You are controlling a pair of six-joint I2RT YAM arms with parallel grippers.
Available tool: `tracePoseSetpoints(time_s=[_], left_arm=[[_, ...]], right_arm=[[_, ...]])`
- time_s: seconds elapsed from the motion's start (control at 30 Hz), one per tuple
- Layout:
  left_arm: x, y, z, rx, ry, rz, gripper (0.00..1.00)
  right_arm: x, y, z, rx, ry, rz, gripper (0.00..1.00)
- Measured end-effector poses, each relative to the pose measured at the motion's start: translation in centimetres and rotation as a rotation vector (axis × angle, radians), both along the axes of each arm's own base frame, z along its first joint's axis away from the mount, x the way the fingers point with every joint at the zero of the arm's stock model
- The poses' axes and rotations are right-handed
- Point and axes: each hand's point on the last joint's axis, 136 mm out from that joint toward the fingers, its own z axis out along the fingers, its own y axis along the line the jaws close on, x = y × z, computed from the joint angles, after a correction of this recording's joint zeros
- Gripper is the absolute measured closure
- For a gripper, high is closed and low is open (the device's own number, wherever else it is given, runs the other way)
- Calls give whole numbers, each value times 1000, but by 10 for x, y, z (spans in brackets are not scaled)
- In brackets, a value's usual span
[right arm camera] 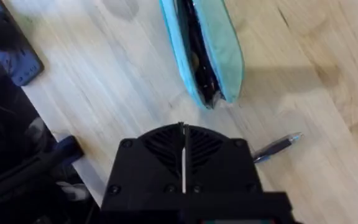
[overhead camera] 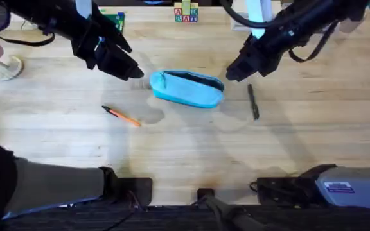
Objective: Unzip the bag, pick up the pens from the table one at a time and place them inside, then zip the bag closed.
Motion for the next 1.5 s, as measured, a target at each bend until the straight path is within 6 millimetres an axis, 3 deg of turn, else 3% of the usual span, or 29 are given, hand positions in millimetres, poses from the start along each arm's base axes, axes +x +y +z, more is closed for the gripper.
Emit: tracePoseSetpoints(time_s=[0.33,0.67,1.1,1.5], left_arm=[[0,0,0,0,0,0,6],[0,0,0,0,0,0,6],[0,0,0,0,0,0,5],[0,0,0,0,0,0,6]], right_arm=[[0,2,5,54,-20,76,969],[6,-14,7,217,24,39,969],[12,-8,-9,247,-26,114,971],[21,4,-42,229,39,156,971]])
